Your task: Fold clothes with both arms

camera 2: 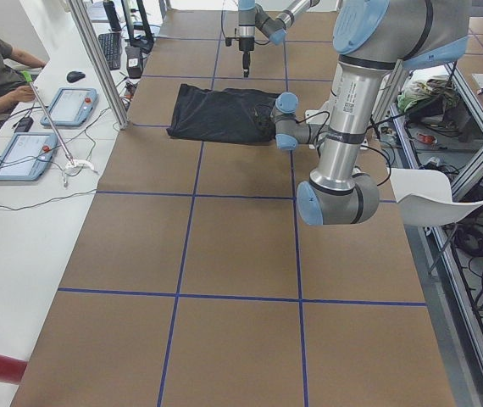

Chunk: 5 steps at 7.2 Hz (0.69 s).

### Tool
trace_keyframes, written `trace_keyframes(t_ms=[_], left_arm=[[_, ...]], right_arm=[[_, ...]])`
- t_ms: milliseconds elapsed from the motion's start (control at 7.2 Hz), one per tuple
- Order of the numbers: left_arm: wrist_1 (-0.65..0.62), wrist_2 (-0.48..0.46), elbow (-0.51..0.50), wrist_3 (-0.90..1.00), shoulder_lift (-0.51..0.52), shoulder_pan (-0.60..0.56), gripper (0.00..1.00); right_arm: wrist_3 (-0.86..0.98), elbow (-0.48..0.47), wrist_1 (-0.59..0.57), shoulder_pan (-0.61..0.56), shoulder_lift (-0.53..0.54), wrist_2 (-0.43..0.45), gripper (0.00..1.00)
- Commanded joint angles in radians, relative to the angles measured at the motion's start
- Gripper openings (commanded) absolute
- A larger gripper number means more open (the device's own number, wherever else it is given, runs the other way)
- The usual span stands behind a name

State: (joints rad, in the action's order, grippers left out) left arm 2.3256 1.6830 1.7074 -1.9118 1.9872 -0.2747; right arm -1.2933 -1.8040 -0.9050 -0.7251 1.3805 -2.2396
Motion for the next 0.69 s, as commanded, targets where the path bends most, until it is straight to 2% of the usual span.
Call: trace_keyframes(t_ms=[0,139,278,417,556], left_arm=[[-0.002,0.013,0.049,-0.016,-0.002,-0.027,0.00],[-0.026,0.038,0.089,-0.013,-0.008,-0.046,0.00],[-0.076,0.055,0.133,-0.013,-0.008,-0.060,0.00],[-0.115,0.057,0.171,-0.013,-0.008,-0.060,0.00],[-0.126,0.058,0.181,-0.013,-0.010,-0.060,0.00]], right_arm=[[-0.015,0.000,0.000,0.001,0.000,0.000,1.00],[-0.036,-0.003,0.000,0.004,0.002,0.003,1.00],[-0.233,-0.012,0.002,0.025,0.000,0.011,1.00],[-0.329,-0.038,0.021,0.082,0.002,0.067,1.00],[-0.413,-0.073,0.021,0.177,0.012,0.195,1.00]])
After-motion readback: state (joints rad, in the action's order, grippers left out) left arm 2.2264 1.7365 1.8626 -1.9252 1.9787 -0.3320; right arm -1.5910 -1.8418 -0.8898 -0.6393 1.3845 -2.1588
